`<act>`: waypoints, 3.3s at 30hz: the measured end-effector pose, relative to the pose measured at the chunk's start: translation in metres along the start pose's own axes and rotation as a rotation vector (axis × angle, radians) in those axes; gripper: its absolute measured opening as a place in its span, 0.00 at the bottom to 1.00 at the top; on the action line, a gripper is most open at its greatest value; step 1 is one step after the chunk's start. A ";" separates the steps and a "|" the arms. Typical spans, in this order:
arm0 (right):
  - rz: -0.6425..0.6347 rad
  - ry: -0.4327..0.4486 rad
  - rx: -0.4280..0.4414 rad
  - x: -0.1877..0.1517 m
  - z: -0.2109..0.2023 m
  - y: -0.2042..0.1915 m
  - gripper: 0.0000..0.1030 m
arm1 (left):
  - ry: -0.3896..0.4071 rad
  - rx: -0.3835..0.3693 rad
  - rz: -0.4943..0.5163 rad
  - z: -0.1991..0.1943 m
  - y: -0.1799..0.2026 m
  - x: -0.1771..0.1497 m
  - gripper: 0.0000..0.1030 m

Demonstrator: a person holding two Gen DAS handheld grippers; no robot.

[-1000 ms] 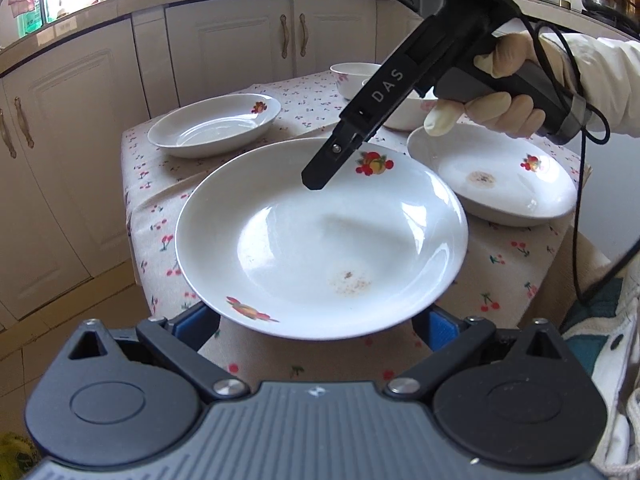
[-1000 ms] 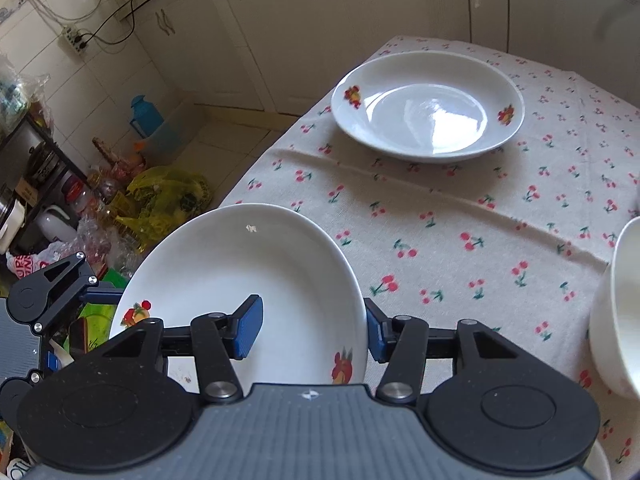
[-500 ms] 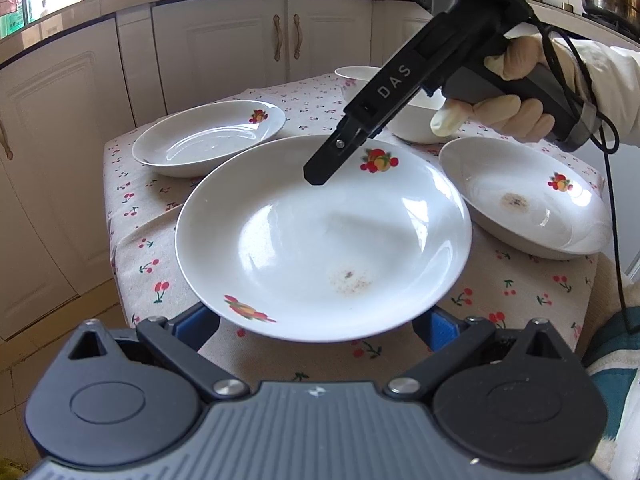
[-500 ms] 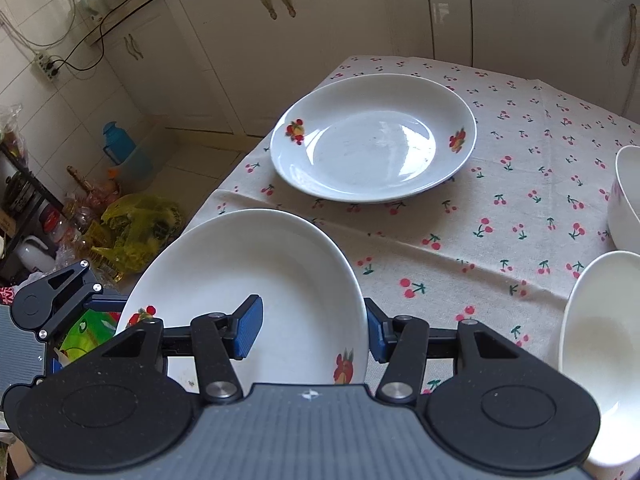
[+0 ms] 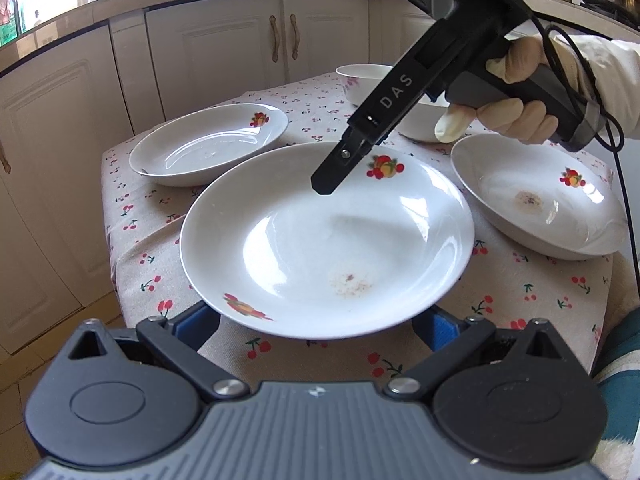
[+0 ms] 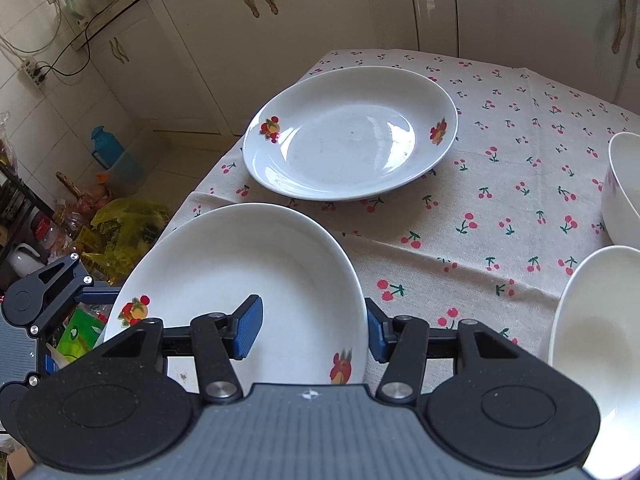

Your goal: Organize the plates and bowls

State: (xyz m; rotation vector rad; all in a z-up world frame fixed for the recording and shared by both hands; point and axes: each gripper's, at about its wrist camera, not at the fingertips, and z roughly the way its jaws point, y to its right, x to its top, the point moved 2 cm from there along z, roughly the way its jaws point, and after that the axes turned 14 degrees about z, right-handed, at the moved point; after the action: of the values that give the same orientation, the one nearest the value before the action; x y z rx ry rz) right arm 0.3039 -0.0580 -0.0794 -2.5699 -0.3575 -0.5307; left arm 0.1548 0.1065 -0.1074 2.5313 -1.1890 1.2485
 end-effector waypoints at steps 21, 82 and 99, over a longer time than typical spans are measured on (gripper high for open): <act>-0.143 0.236 -0.016 -0.044 -0.080 -0.026 1.00 | -0.012 0.069 -0.092 -0.051 0.027 -0.004 0.99; -0.238 0.303 -0.164 -0.228 -0.130 0.060 1.00 | -0.013 -0.071 -0.083 -0.009 0.107 0.103 0.99; -0.222 0.295 -0.127 -0.225 -0.127 0.065 1.00 | -0.092 -0.200 0.005 0.055 0.087 0.145 0.97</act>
State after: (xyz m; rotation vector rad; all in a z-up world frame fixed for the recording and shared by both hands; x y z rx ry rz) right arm 0.0872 -0.2121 -0.1008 -2.5340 -0.5214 -1.0298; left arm 0.1852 -0.0636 -0.0636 2.4634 -1.2696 0.9696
